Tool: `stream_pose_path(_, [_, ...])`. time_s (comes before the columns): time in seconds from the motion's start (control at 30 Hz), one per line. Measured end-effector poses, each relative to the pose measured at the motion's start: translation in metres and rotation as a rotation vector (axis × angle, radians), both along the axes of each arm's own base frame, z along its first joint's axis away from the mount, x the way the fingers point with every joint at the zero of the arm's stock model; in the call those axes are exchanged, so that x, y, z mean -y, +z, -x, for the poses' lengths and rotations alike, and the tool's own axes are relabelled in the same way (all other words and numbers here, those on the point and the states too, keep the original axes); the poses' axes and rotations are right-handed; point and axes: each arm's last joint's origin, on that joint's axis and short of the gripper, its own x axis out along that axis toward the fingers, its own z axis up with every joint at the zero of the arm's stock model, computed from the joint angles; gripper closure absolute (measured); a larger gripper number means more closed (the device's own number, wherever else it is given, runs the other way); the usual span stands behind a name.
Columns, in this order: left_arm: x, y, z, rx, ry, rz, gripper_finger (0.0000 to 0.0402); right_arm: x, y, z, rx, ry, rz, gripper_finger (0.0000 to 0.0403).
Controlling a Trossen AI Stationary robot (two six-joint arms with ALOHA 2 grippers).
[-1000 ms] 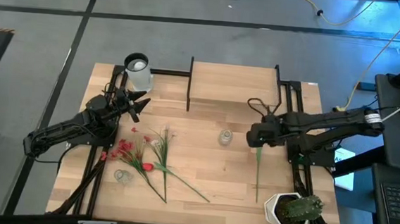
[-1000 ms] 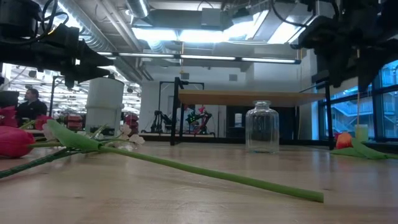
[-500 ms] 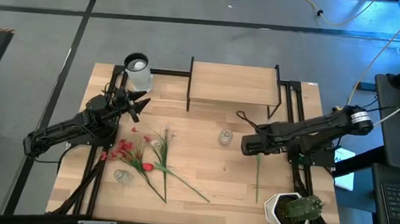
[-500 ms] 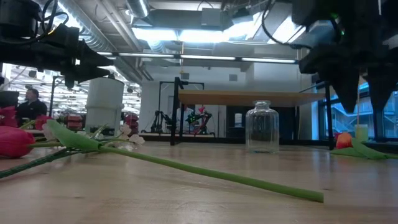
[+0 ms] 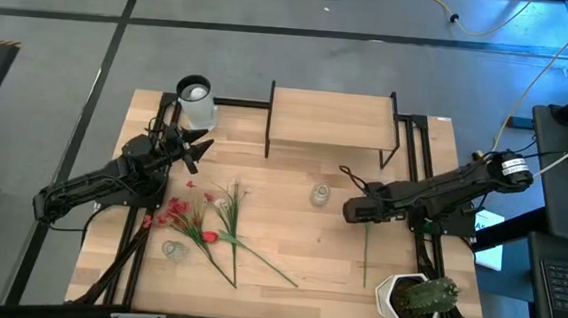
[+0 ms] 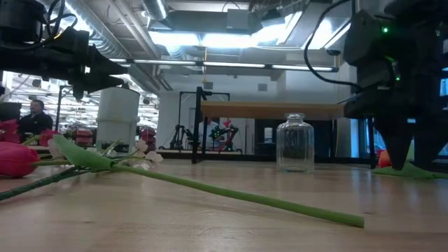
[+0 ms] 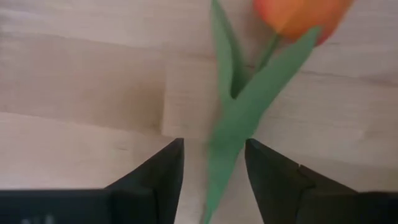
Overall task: Pick and place flowers into a vace then onto a shelf
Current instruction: Put the orange flower into the right transparent vase
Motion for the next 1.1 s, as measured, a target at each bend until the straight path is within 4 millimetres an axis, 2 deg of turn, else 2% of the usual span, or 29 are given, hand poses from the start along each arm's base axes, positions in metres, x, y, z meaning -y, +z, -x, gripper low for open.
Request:
stream_pose_path(0.37, [0.0,0.0,0.0,0.0,0.0,0.0,0.0183,0.002,-0.011,0.009,-0.018,0.001,0.008,0.0249])
stream_pose_path(0.93, [-0.001,0.0,0.001,0.003,0.031,-0.001,0.0183,0.002,-0.012,0.007,0.006,0.004,0.003,0.0365])
stream_pose_path(1.1, [-0.001,0.0,0.001,0.004,0.031,-0.001,0.0183,-0.001,-0.002,-0.004,0.06,0.078,-0.009,0.0396])
